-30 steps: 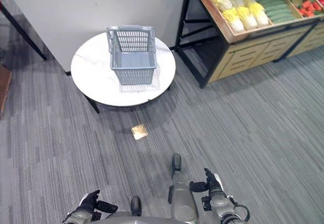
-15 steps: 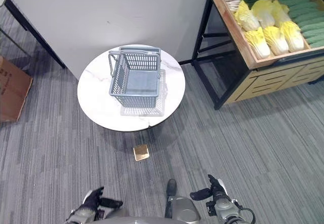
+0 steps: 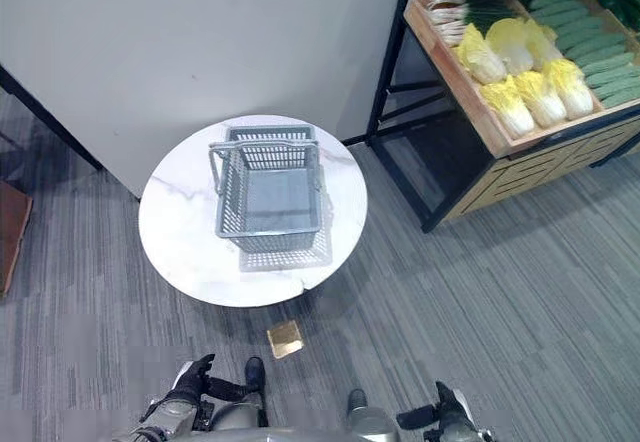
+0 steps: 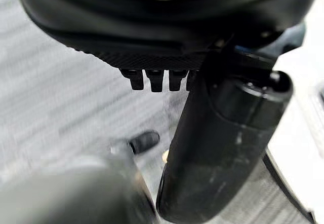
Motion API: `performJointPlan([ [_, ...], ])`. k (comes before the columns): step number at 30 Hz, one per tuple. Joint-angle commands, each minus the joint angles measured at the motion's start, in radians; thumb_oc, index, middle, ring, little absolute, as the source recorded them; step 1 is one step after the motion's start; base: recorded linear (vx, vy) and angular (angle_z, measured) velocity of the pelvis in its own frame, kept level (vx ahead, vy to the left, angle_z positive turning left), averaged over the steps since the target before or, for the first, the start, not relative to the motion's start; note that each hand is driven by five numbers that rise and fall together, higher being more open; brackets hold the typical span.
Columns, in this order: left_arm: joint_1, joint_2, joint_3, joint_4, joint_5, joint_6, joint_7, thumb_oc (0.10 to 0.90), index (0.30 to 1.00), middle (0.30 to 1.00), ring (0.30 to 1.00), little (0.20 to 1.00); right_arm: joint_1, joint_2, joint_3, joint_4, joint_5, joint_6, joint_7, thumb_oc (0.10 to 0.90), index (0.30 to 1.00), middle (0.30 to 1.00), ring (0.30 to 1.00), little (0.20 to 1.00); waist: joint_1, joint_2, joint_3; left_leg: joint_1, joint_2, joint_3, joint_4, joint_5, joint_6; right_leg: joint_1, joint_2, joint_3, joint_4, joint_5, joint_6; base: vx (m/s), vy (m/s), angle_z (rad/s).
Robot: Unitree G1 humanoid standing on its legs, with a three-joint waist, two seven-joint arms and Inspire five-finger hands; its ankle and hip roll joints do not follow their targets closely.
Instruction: Get the vegetables into the basket
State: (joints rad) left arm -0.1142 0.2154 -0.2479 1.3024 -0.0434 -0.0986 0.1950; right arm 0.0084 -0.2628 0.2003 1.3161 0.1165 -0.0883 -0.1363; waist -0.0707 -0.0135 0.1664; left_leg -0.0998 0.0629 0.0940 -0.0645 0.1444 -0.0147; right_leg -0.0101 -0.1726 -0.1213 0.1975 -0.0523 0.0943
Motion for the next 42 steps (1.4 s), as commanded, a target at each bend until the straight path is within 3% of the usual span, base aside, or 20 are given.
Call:
performJointPlan([
  [1, 0.029, 0.052, 0.004, -0.004, 0.028, -0.005, 0.008, 0.900, 1.000, 1.000, 1.000, 1.000, -0.071, 0.000, 0.003, -0.030, -0.002, -0.017, -0.010, 0.900, 1.000, 1.000, 1.000, 1.000, 0.023, -0.047, 0.012, -0.043, 0.008, 0.034, 0.132, -0.120, -0.032, -0.059, -0.066, 0.069, -0.071, 0.188, 0.092, 0.10, 0.214, -0.01],
  [6, 0.032, 0.057, 0.022, 0.007, 0.028, -0.002, 0.001, 0.900, 1.000, 1.000, 1.000, 1.000, -0.077, 0.017, 0.019, -0.055, -0.011, -0.017, -0.003, 0.900, 1.000, 1.000, 1.000, 1.000, 0.020, -0.056, 0.005, -0.007, -0.021, 0.069, 0.117, -0.150, -0.002, -0.072, -0.081, 0.078, -0.046, 0.263, 0.108, 0.09, 0.170, -0.15],
  [7, 0.035, 0.059, 0.029, 0.008, 0.022, -0.001, 0.000, 0.900, 1.000, 1.000, 1.000, 1.000, -0.080, 0.021, 0.023, -0.062, -0.014, -0.016, -0.002, 0.900, 1.000, 1.000, 1.000, 1.000, 0.023, -0.058, 0.006, 0.002, -0.024, 0.079, 0.108, -0.150, 0.004, -0.083, -0.087, 0.061, -0.026, 0.286, 0.111, 0.06, 0.212, -0.41],
  [8, 0.042, 0.062, 0.037, 0.009, 0.014, 0.001, -0.007, 0.900, 1.000, 1.000, 1.000, 1.000, -0.089, 0.026, 0.031, -0.074, -0.013, -0.020, -0.001, 0.900, 1.000, 1.000, 1.000, 1.000, 0.029, -0.048, 0.010, 0.026, -0.018, 0.097, 0.079, -0.144, 0.012, -0.101, -0.074, 0.013, 0.032, 0.267, 0.108, 0.06, 0.192, -0.40],
  [10, 0.049, 0.061, 0.045, 0.012, 0.008, 0.002, -0.010, 0.900, 1.000, 1.000, 1.000, 1.000, -0.091, 0.031, 0.040, -0.083, -0.013, -0.022, 0.000, 0.900, 1.000, 1.000, 1.000, 1.000, 0.033, -0.053, 0.007, 0.045, -0.017, 0.114, 0.063, -0.146, 0.011, -0.105, -0.080, -0.025, 0.019, 0.261, 0.110, 0.06, 0.072, -0.48],
  [12, 0.047, 0.067, 0.063, 0.022, -0.008, 0.001, -0.010, 0.900, 1.000, 1.000, 1.000, 1.000, -0.100, 0.032, 0.049, -0.097, -0.013, -0.027, 0.002, 0.900, 1.000, 1.000, 1.000, 1.000, 0.034, -0.061, 0.007, 0.052, -0.001, 0.115, 0.058, -0.144, -0.004, -0.125, -0.073, -0.029, -0.074, 0.234, 0.109, 0.09, -0.142, -0.37],
  [13, 0.046, 0.067, 0.067, 0.028, -0.011, 0.001, -0.008, 0.900, 1.000, 1.000, 1.000, 1.000, -0.107, 0.031, 0.056, -0.101, -0.012, -0.028, 0.001, 0.900, 1.000, 1.000, 1.000, 1.000, 0.032, -0.064, 0.012, 0.053, 0.009, 0.100, 0.070, -0.150, -0.015, -0.142, -0.069, 0.000, -0.131, 0.232, 0.108, 0.13, -0.277, -0.11],
  [15, 0.048, 0.061, 0.071, 0.036, -0.012, 0.001, -0.006, 0.900, 1.000, 1.000, 1.000, 1.000, -0.111, 0.030, 0.064, -0.108, -0.016, -0.029, 0.001, 0.900, 1.000, 1.000, 1.000, 1.000, 0.037, -0.078, 0.017, 0.059, 0.024, 0.089, 0.087, -0.152, -0.033, -0.143, -0.068, -0.003, -0.156, 0.239, 0.109, 0.09, -0.265, 0.18],
  [16, 0.050, 0.060, 0.072, 0.038, -0.012, 0.002, -0.006, 0.900, 1.000, 1.000, 1.000, 1.000, -0.108, 0.028, 0.067, -0.107, -0.019, -0.029, 0.002, 0.900, 1.000, 1.000, 1.000, 1.000, 0.039, -0.078, 0.013, 0.058, 0.030, 0.084, 0.086, -0.149, -0.040, -0.131, -0.058, -0.003, -0.170, 0.214, 0.105, 0.04, -0.210, 0.41],
  [21, 0.059, 0.039, 0.065, 0.047, -0.012, 0.004, -0.013, 0.900, 1.000, 1.000, 1.000, 1.000, -0.099, -0.002, 0.052, -0.073, -0.017, -0.028, 0.001, 0.900, 1.000, 1.000, 1.000, 1.000, 0.044, -0.054, -0.015, 0.056, 0.079, 0.042, 0.014, -0.081, -0.083, -0.090, -0.002, -0.057, -0.198, 0.151, 0.074, 0.04, -0.230, 0.38],
  [27, 0.064, 0.029, 0.057, 0.052, -0.012, 0.007, -0.020, 0.900, 1.000, 1.000, 1.000, 1.000, -0.077, -0.014, 0.037, -0.031, -0.019, -0.023, -0.004, 0.900, 1.000, 1.000, 1.000, 1.000, 0.038, -0.039, -0.031, 0.073, 0.092, 0.031, -0.011, -0.068, -0.094, -0.057, 0.015, -0.079, -0.218, 0.139, 0.065, 0.03, -0.086, 0.14],
  [33, 0.073, 0.025, 0.055, 0.054, 0.000, 0.006, -0.021, 0.900, 1.000, 1.000, 1.000, 1.000, -0.061, -0.033, 0.025, 0.035, -0.059, -0.008, -0.014, 0.900, 1.000, 1.000, 1.000, 1.000, 0.039, -0.040, -0.050, 0.092, 0.093, 0.041, -0.023, -0.076, -0.097, -0.020, 0.015, -0.086, -0.275, 0.160, 0.075, 0.02, -0.008, 0.07],
  [34, 0.079, 0.032, 0.053, 0.053, 0.014, 0.007, -0.030, 0.900, 1.000, 1.000, 1.000, 1.000, -0.057, -0.090, 0.002, 0.080, -0.120, 0.007, -0.040, 0.900, 1.000, 1.000, 1.000, 1.000, 0.042, -0.045, -0.057, 0.094, 0.093, 0.040, -0.023, -0.081, -0.099, -0.008, 0.008, -0.092, -0.285, 0.166, 0.080, 0.00, 0.000, 0.00],
  [39, 0.098, 0.041, 0.049, 0.036, 0.024, 0.001, -0.038, 0.900, 1.000, 1.000, 1.000, 1.000, -0.091, -0.193, -0.038, 0.058, -0.151, -0.001, -0.070, 0.900, 1.000, 1.000, 1.000, 1.000, 0.040, -0.050, -0.054, 0.094, 0.090, 0.043, -0.023, -0.084, -0.098, -0.011, 0.003, -0.083, -0.285, 0.176, 0.086, -0.01, 0.027, 0.03],
  [41, 0.119, 0.045, 0.059, 0.021, 0.019, -0.006, -0.042, 0.900, 1.000, 1.000, 1.000, 1.000, -0.135, -0.304, -0.025, -0.118, -0.206, -0.025, -0.094, 0.900, 1.000, 1.000, 1.000, 1.000, 0.035, -0.057, -0.049, 0.092, 0.087, 0.052, -0.023, -0.086, -0.096, -0.024, 0.000, -0.066, -0.283, 0.186, 0.091, -0.06, 0.100, -0.18],
  [42, 0.130, 0.041, 0.082, 0.017, 0.005, -0.012, -0.040, 0.900, 1.000, 1.000, 1.000, 1.000, -0.145, -0.396, -0.049, -0.409, -0.258, -0.044, -0.130, 0.900, 1.000, 1.000, 1.000, 1.000, 0.026, -0.064, -0.049, 0.096, 0.085, 0.063, -0.023, -0.091, -0.094, -0.032, -0.003, -0.050, -0.282, 0.192, 0.095, -0.04, 0.092, -0.29],
])
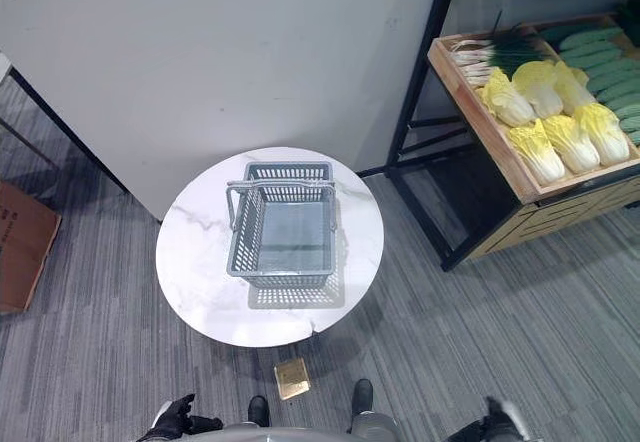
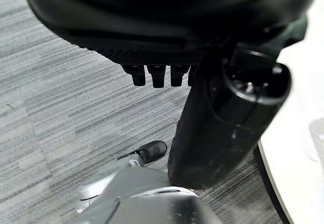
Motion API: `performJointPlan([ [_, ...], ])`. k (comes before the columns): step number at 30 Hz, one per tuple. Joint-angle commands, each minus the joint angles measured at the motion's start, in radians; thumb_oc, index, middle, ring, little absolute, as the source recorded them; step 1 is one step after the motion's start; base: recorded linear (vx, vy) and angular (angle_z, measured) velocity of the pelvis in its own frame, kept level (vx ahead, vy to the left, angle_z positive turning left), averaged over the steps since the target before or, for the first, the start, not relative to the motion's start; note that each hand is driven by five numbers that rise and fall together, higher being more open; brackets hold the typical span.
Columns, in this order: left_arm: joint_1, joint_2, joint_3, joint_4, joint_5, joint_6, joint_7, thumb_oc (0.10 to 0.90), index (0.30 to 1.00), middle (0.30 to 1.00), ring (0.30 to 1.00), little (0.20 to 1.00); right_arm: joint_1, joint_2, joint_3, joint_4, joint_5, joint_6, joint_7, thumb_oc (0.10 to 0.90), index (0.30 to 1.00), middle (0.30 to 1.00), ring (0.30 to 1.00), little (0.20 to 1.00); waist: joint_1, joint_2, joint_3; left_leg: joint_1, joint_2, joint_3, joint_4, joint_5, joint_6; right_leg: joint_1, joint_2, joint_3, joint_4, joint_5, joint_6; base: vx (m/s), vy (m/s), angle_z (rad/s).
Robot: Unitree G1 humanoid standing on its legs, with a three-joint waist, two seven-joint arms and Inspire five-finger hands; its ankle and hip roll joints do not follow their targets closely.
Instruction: Get the vegetables into the basket
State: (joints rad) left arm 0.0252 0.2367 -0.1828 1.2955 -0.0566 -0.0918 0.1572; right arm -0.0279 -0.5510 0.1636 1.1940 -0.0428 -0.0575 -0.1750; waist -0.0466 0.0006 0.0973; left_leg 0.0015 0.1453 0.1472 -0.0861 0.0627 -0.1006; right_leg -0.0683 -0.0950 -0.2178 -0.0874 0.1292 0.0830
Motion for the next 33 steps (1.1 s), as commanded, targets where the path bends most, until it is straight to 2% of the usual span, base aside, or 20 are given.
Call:
performJointPlan([
  [1, -0.009, 0.020, 0.017, 0.024, 0.018, -0.018, -0.002, 0.900, 1.000, 1.000, 1.000, 1.000, -0.107, -0.108, -0.013, -0.289, -0.099, -0.073, -0.091, 0.900, 1.000, 1.000, 1.000, 1.000, 0.003, -0.078, 0.020, -0.005, 0.002, 0.010, -0.001, -0.010, -0.009, 0.026, -0.081, 0.047, 0.003, 0.010, 0.107, -0.02, 0.081, -0.33],
  [3, -0.002, 0.019, 0.047, 0.029, 0.014, -0.013, -0.001, 0.900, 1.000, 1.000, 1.000, 1.000, -0.097, -0.187, -0.026, -0.569, -0.172, -0.084, -0.086, 0.900, 1.000, 1.000, 1.000, 1.000, 0.000, -0.083, 0.021, 0.001, 0.004, 0.014, -0.001, -0.017, -0.008, 0.029, -0.082, 0.049, 0.003, 0.010, 0.109, 0.00, 0.028, -0.23],
  [6, -0.013, 0.023, 0.055, 0.042, 0.037, -0.007, -0.002, 0.900, 1.000, 1.000, 1.000, 1.000, -0.137, -0.254, -0.028, -0.813, -0.230, -0.123, -0.085, 0.900, 1.000, 1.000, 1.000, 1.000, 0.010, -0.090, 0.012, -0.004, 0.000, 0.012, -0.001, -0.017, -0.006, 0.028, -0.088, 0.044, 0.001, 0.012, 0.111, 0.01, 0.013, -0.04],
  [10, -0.016, 0.024, 0.058, 0.042, 0.044, -0.002, 0.005, 0.900, 1.000, 1.000, 1.000, 1.000, -0.200, -0.267, 0.000, -0.933, -0.238, -0.139, -0.074, 0.900, 1.000, 1.000, 1.000, 1.000, 0.025, -0.093, 0.013, -0.005, -0.002, 0.011, -0.001, -0.018, -0.006, 0.031, -0.091, 0.039, 0.000, 0.010, 0.111, 0.01, 0.005, 0.13],
  [11, -0.015, 0.024, 0.053, 0.039, 0.046, 0.001, 0.006, 0.900, 1.000, 1.000, 1.000, 1.000, -0.262, -0.263, 0.041, -0.997, -0.228, -0.149, -0.058, 0.900, 1.000, 1.000, 1.000, 1.000, 0.039, -0.093, 0.013, -0.005, -0.002, 0.009, -0.001, -0.018, -0.006, 0.035, -0.092, 0.035, 0.000, 0.009, 0.110, 0.00, 0.004, 0.22],
  [12, -0.015, 0.028, 0.035, 0.039, 0.048, 0.007, 0.009, 0.900, 1.000, 1.000, 1.000, 1.000, -0.418, -0.209, 0.154, -1.024, -0.180, -0.153, -0.040, 0.900, 1.000, 1.000, 1.000, 1.000, 0.061, -0.093, 0.019, -0.007, 0.000, 0.004, -0.001, -0.014, -0.009, 0.040, -0.092, 0.026, 0.000, 0.005, 0.108, 0.00, -0.001, 0.13],
  [13, -0.015, 0.032, 0.028, 0.038, 0.048, 0.009, 0.011, 0.900, 1.000, 1.000, 1.000, 1.000, -0.459, -0.198, 0.184, -1.039, -0.171, -0.151, -0.030, 0.900, 1.000, 1.000, 1.000, 1.000, 0.070, -0.094, 0.019, -0.009, 0.000, 0.003, -0.001, -0.013, -0.010, 0.040, -0.092, 0.024, 0.000, 0.004, 0.107, -0.01, -0.004, 0.05],
  [19, -0.020, 0.032, -0.002, 0.036, 0.020, 0.013, 0.026, 0.900, 1.000, 1.000, 1.000, 1.000, -0.699, -0.075, 0.335, -0.889, -0.061, -0.126, -0.021, 0.900, 1.000, 1.000, 1.000, 1.000, 0.106, -0.100, 0.035, -0.033, 0.000, -0.011, -0.001, -0.001, -0.015, 0.033, -0.091, 0.014, 0.000, 0.004, 0.103, -0.02, -0.011, 0.12],
  [25, -0.038, 0.033, -0.022, 0.038, -0.016, 0.013, 0.039, 0.900, 1.000, 1.000, 1.000, 1.000, -0.824, 0.053, 0.376, -0.677, 0.083, -0.099, -0.014, 0.900, 1.000, 1.000, 1.000, 1.000, 0.132, -0.100, 0.054, -0.060, -0.002, -0.025, -0.001, 0.010, -0.016, 0.016, -0.093, 0.006, 0.000, 0.011, 0.102, -0.03, -0.002, 0.08],
  [28, -0.048, 0.038, -0.032, 0.041, -0.025, 0.010, 0.045, 0.900, 1.000, 1.000, 1.000, 1.000, -0.884, 0.064, 0.408, -0.601, 0.074, -0.083, -0.012, 0.900, 1.000, 1.000, 1.000, 1.000, 0.142, -0.104, 0.067, -0.076, -0.002, -0.032, -0.001, 0.017, -0.016, 0.007, -0.095, -0.001, 0.000, 0.017, 0.102, -0.02, 0.002, 0.08],
  [33, -0.062, 0.041, -0.045, 0.045, -0.047, 0.005, 0.047, 0.900, 1.000, 1.000, 1.000, 1.000, -0.943, 0.080, 0.395, -0.466, 0.102, -0.067, -0.034, 0.900, 1.000, 1.000, 1.000, 1.000, 0.153, -0.107, 0.075, -0.104, -0.004, -0.044, -0.001, 0.024, -0.017, -0.014, -0.096, -0.006, 0.000, 0.021, 0.102, -0.01, 0.000, 0.06],
])
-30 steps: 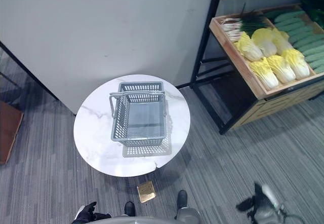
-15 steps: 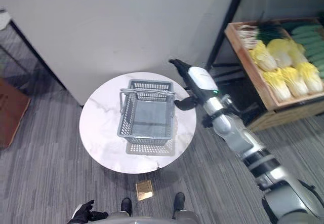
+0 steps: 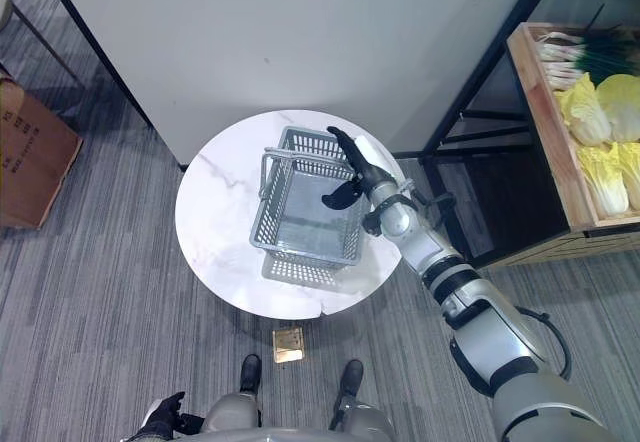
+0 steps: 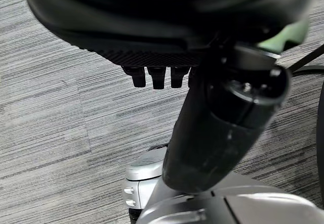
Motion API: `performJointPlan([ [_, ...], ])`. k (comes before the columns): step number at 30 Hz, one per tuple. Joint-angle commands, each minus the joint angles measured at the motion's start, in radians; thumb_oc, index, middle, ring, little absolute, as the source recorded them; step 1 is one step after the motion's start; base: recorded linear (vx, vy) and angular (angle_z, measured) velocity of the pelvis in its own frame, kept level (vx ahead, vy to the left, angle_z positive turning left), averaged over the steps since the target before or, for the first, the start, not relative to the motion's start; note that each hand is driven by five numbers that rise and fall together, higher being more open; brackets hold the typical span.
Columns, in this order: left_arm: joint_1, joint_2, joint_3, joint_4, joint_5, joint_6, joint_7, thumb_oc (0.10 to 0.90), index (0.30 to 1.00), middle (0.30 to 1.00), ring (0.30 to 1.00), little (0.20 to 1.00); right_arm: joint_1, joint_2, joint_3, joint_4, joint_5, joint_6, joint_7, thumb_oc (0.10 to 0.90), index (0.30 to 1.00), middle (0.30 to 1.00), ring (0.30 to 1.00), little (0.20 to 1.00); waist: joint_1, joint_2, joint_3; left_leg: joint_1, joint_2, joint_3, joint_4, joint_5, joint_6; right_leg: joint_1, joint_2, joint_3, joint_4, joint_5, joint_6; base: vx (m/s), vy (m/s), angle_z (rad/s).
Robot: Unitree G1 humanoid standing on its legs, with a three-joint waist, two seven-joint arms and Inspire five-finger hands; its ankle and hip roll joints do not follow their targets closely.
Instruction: Get the vegetables into the basket
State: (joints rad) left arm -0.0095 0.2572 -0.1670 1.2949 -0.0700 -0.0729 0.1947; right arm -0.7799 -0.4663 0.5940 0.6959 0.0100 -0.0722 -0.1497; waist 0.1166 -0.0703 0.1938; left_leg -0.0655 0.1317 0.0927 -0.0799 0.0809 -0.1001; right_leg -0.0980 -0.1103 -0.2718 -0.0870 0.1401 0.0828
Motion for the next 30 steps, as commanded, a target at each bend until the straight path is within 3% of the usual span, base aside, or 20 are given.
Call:
performJointPlan([
  [1, -0.028, 0.020, -0.063, 0.047, -0.041, -0.015, 0.007, 0.900, 1.000, 1.000, 1.000, 1.000, -0.204, 0.001, -0.032, 0.055, 0.050, -0.050, -0.067, 0.900, 1.000, 1.000, 1.000, 1.000, -0.008, -0.035, -0.021, -0.042, 0.010, 0.008, -0.007, 0.008, -0.018, 0.012, -0.079, 0.047, 0.000, 0.010, 0.101, 0.00, -0.003, 0.05],
  [16, -0.065, 0.027, -0.103, 0.045, -0.057, -0.023, 0.024, 0.900, 1.000, 1.000, 1.000, 1.000, -0.350, 0.013, 0.018, 0.213, -0.002, -0.040, -0.098, 0.900, 1.000, 1.000, 1.000, 1.000, 0.015, -0.039, 0.004, -0.084, 0.011, -0.013, -0.007, 0.024, -0.021, -0.020, -0.074, 0.041, 0.000, 0.009, 0.100, 0.00, -0.003, 0.01],
  [22, -0.074, 0.032, -0.110, 0.047, -0.062, -0.028, 0.026, 0.900, 1.000, 1.000, 1.000, 1.000, -0.366, 0.034, 0.071, 0.326, -0.093, -0.022, -0.080, 0.900, 1.000, 1.000, 1.000, 1.000, 0.021, -0.046, 0.009, -0.089, 0.007, -0.024, -0.007, 0.022, -0.018, -0.019, -0.074, 0.038, 0.000, 0.006, 0.099, 0.01, -0.004, 0.03],
  [23, -0.074, 0.032, -0.113, 0.047, -0.062, -0.029, 0.026, 0.900, 1.000, 1.000, 1.000, 1.000, -0.365, 0.037, 0.081, 0.352, -0.112, -0.018, -0.078, 0.637, 0.632, 0.632, 0.632, 0.632, 0.021, -0.047, 0.011, -0.087, 0.006, -0.025, -0.007, 0.022, -0.018, -0.018, -0.074, 0.037, 0.000, 0.006, 0.099, 0.00, 0.000, 0.00],
  [24, -0.074, 0.032, -0.115, 0.047, -0.063, -0.030, 0.025, 0.900, 1.000, 1.000, 1.000, 1.000, -0.367, 0.042, 0.079, 0.361, -0.112, -0.019, -0.080, 0.425, 0.336, 0.336, 0.336, 0.336, 0.022, -0.047, 0.012, -0.086, 0.006, -0.025, -0.007, 0.021, -0.017, -0.017, -0.074, 0.037, 0.000, 0.006, 0.099, 0.00, 0.000, 0.00],
  [25, -0.075, 0.032, -0.116, 0.047, -0.063, -0.031, 0.026, 0.900, 1.000, 1.000, 1.000, 1.000, -0.366, 0.048, 0.083, 0.372, -0.121, -0.018, -0.079, 0.400, 0.300, 0.300, 0.300, 0.300, 0.023, -0.048, 0.014, -0.086, 0.006, -0.026, -0.007, 0.020, -0.016, -0.017, -0.074, 0.037, 0.000, 0.006, 0.099, 0.00, 0.000, 0.00],
  [30, -0.079, 0.034, -0.129, 0.048, -0.052, -0.030, 0.027, 0.900, 1.000, 1.000, 1.000, 1.000, -0.370, 0.079, 0.115, 0.409, -0.183, -0.013, -0.078, 0.400, 0.300, 0.300, 0.300, 0.300, 0.025, -0.052, 0.015, -0.086, 0.005, -0.025, -0.007, 0.018, -0.014, -0.023, -0.073, 0.045, 0.000, 0.006, 0.098, 0.00, 0.000, 0.00],
])
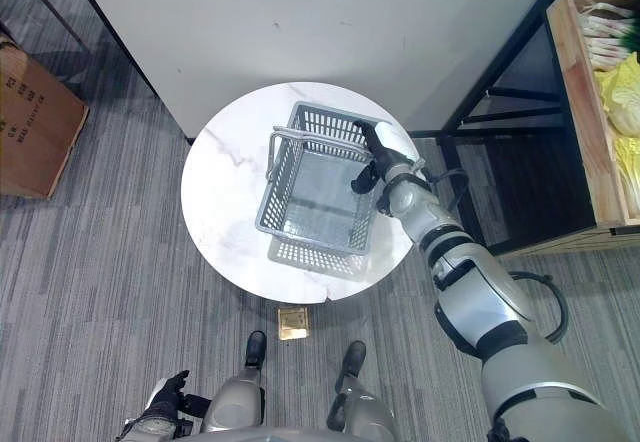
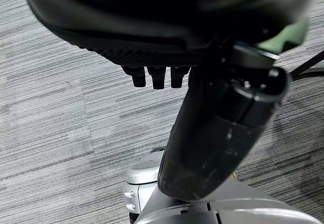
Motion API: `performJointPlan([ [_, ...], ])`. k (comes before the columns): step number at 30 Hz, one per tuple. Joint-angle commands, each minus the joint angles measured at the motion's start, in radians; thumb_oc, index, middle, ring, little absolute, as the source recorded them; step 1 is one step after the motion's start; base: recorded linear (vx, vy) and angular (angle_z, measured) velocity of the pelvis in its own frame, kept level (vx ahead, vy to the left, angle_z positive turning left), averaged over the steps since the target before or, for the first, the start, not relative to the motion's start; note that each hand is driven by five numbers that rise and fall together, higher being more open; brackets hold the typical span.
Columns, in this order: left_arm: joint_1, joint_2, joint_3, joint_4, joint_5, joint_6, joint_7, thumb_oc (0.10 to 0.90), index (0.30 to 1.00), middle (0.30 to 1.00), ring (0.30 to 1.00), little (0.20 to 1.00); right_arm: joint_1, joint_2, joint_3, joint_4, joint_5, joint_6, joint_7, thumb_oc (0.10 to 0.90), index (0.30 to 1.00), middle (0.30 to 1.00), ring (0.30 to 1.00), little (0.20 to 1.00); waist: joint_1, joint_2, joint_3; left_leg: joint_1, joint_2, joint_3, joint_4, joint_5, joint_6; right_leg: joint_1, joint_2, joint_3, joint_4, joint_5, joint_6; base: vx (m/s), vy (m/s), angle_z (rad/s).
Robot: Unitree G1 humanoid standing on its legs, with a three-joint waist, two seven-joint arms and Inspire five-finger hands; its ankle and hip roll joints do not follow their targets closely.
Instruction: Get the vegetables into the basket
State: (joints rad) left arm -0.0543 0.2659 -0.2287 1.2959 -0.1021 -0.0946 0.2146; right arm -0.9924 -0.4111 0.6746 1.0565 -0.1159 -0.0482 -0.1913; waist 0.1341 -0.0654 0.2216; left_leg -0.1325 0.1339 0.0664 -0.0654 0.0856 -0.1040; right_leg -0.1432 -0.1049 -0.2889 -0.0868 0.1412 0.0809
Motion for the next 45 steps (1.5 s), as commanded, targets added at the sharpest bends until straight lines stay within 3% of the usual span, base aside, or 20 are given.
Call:
performJointPlan([
  [1, -0.036, 0.027, -0.070, 0.046, -0.017, -0.008, 0.009, 0.900, 1.000, 1.000, 1.000, 1.000, -0.164, 0.030, 0.042, 0.049, -0.069, -0.035, -0.036, 0.400, 0.300, 0.300, 0.300, 0.300, 0.008, -0.058, -0.012, -0.019, 0.002, 0.002, -0.022, 0.013, -0.009, 0.021, -0.079, 0.064, 0.000, 0.006, 0.100, 0.00, 0.000, 0.00],
  [15, -0.051, 0.029, -0.078, 0.047, 0.003, -0.001, 0.010, 0.900, 1.000, 1.000, 1.000, 1.000, -0.163, 0.066, 0.070, 0.100, -0.185, -0.010, -0.055, 0.400, 0.300, 0.300, 0.300, 0.300, 0.020, -0.060, -0.017, -0.014, -0.004, -0.005, -0.022, 0.008, -0.006, 0.034, -0.084, 0.056, 0.000, 0.004, 0.101, 0.00, 0.001, 0.00],
  [21, -0.034, 0.027, -0.029, 0.043, 0.035, 0.018, 0.011, 0.900, 1.000, 1.000, 1.000, 1.000, -0.036, -0.095, -0.017, -0.343, -0.173, -0.036, -0.081, 0.400, 0.300, 0.300, 0.300, 0.300, -0.019, -0.061, -0.046, 0.030, -0.005, 0.024, -0.022, -0.015, 0.002, 0.052, -0.090, 0.083, 0.000, 0.002, 0.103, 0.00, 0.014, -0.02],
  [28, 0.007, 0.015, 0.038, 0.058, 0.068, 0.040, -0.004, 0.900, 1.000, 1.000, 1.000, 1.000, 0.237, -0.150, -0.189, -0.661, 0.041, -0.096, -0.023, 0.400, 0.300, 0.300, 0.300, 0.300, -0.062, -0.051, -0.070, 0.067, -0.001, 0.060, -0.022, -0.026, 0.003, 0.063, -0.094, 0.101, 0.000, 0.000, 0.104, 0.00, 0.014, -0.14],
  [38, 0.059, 0.007, 0.081, 0.051, 0.102, 0.046, -0.029, 0.900, 1.000, 1.000, 1.000, 1.000, 0.501, -0.250, -0.372, -0.910, 0.183, -0.149, 0.032, 0.400, 0.300, 0.300, 0.300, 0.300, -0.107, -0.021, -0.086, 0.104, 0.010, 0.096, -0.022, -0.031, -0.001, 0.077, -0.091, 0.118, 0.000, -0.008, 0.108, 0.01, -0.001, -0.11],
  [45, 0.081, -0.005, 0.092, 0.043, 0.124, 0.044, -0.033, 0.900, 1.000, 1.000, 1.000, 1.000, 0.606, -0.295, -0.461, -1.004, 0.134, -0.163, 0.022, 0.400, 0.300, 0.300, 0.300, 0.300, -0.130, -0.008, -0.102, 0.133, 0.018, 0.117, -0.022, -0.038, -0.002, 0.087, -0.083, 0.130, 0.000, -0.014, 0.108, 0.02, -0.010, -0.13],
])
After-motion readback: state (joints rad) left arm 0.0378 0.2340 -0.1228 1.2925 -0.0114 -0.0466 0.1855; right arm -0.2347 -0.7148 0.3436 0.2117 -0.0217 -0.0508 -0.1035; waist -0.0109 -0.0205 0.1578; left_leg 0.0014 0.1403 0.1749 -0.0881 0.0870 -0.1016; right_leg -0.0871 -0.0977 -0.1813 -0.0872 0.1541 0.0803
